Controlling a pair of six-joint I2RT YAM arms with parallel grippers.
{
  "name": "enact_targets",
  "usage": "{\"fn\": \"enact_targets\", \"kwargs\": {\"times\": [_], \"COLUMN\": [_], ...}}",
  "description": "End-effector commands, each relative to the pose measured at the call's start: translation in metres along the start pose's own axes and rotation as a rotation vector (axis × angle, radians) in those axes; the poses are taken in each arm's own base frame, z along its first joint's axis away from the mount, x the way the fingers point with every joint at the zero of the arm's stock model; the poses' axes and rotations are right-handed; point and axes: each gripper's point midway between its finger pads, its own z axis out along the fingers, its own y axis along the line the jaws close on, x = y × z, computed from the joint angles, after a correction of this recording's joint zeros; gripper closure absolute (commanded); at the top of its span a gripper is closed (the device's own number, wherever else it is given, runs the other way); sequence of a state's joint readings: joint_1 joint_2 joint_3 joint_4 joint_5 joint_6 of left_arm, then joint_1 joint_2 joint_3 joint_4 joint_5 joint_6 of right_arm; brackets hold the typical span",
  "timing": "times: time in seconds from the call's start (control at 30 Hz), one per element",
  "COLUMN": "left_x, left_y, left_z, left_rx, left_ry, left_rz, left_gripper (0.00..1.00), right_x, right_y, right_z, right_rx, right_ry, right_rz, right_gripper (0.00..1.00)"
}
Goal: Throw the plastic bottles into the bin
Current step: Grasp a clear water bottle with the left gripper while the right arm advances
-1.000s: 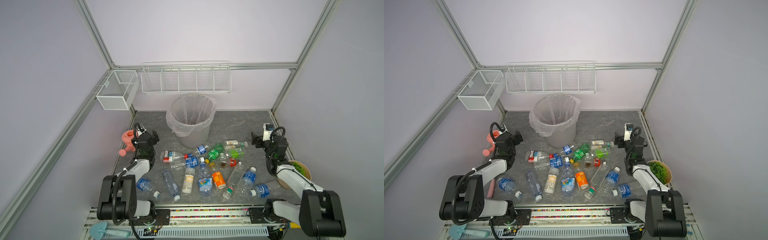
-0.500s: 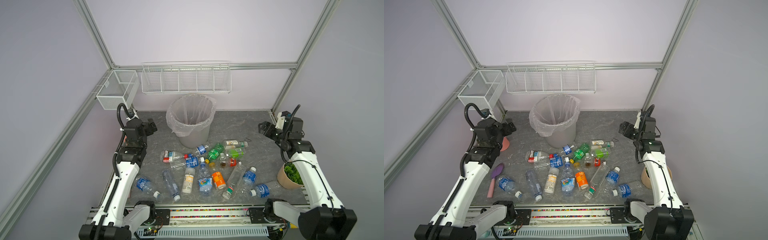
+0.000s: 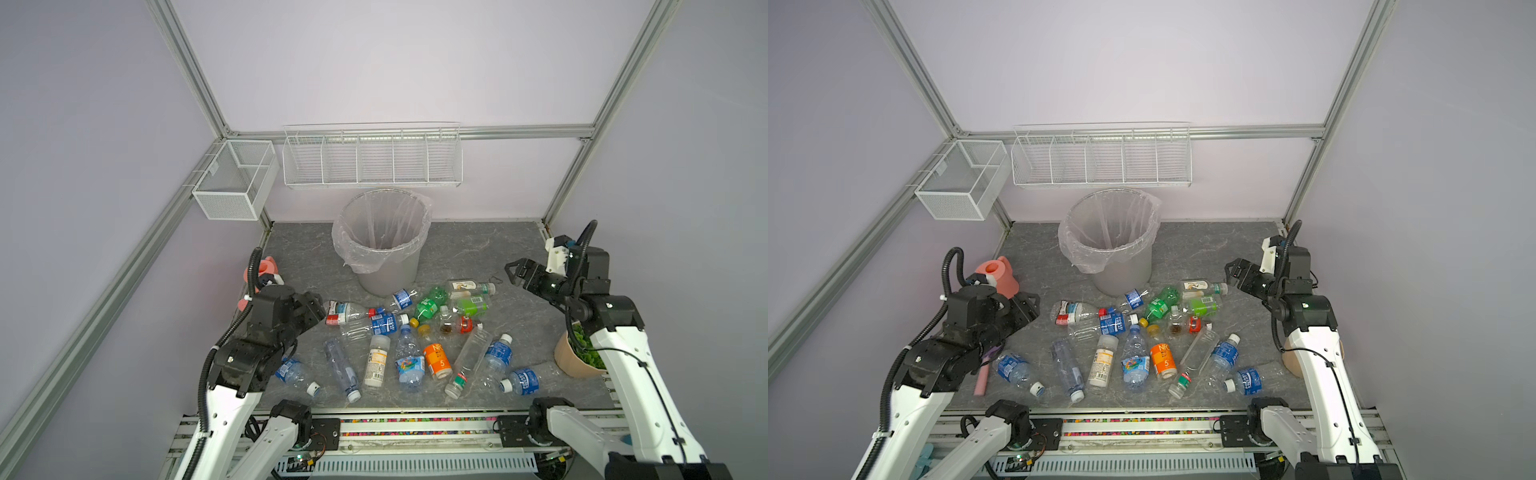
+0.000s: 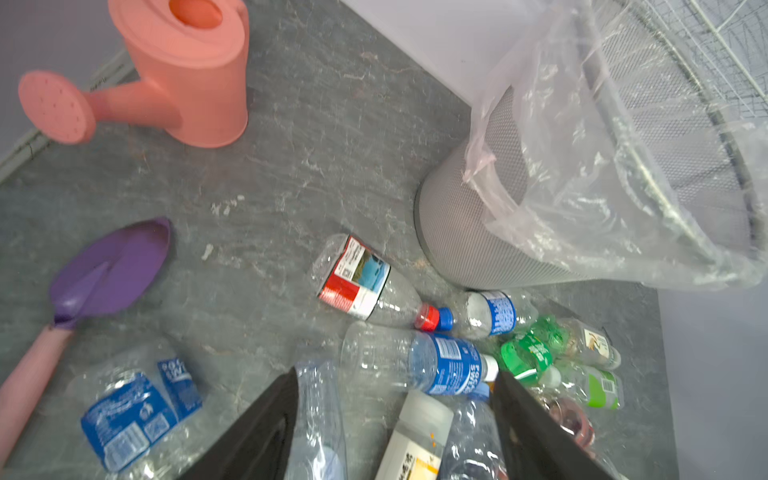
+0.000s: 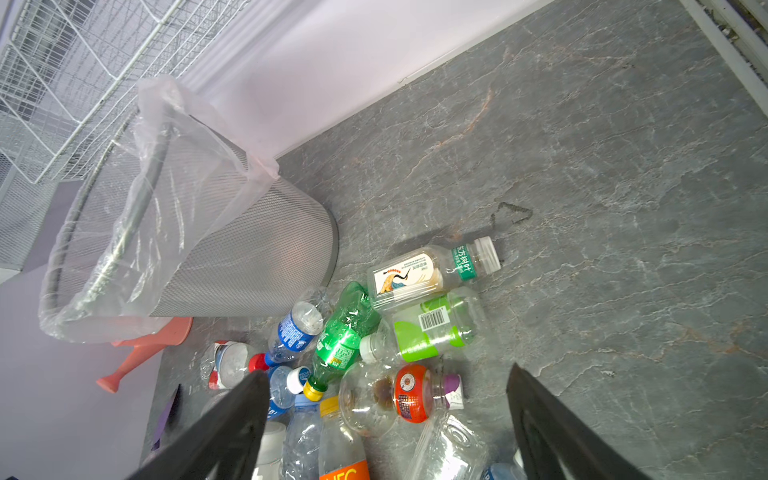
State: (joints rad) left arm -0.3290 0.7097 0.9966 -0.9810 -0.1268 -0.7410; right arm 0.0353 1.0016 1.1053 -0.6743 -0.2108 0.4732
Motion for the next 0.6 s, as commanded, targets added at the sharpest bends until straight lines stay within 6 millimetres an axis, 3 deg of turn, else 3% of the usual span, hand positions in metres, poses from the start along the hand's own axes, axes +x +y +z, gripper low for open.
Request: {"fn": "enact_targets", "kwargs": {"times": [0.0, 0.13, 0.27, 0.57], "left_x": [0.049, 0.094, 0.123, 0.162], "left_y": [0.026, 0.026, 0.016, 0.036], "left_z": [0.008, 0.028, 0.044, 0.067], "left_rx": [-0.098, -0.103, -0.097, -0.163], "left_ry": [0.173, 0.321, 0.369, 0.445], "left_rz": [-0.083, -0.087, -0.064, -0.121], "left_gripper": [0.28, 0.28, 0.28, 0.3], "right_x": [0.014, 0.021, 0.023, 0.029], "right_y": [0.002, 0.003, 0.003, -0.003], "right_z": [0.004, 0.008, 0.005, -0.002], "right_rx": [-0.012, -0.009, -0.01, 0.02], "right_ry": [0.045, 0.066, 0.062, 0.06], "right_rz": [0.037, 0.044, 0.044, 0.024], "right_gripper": [0.08, 0.07, 0.07, 0.07]}}
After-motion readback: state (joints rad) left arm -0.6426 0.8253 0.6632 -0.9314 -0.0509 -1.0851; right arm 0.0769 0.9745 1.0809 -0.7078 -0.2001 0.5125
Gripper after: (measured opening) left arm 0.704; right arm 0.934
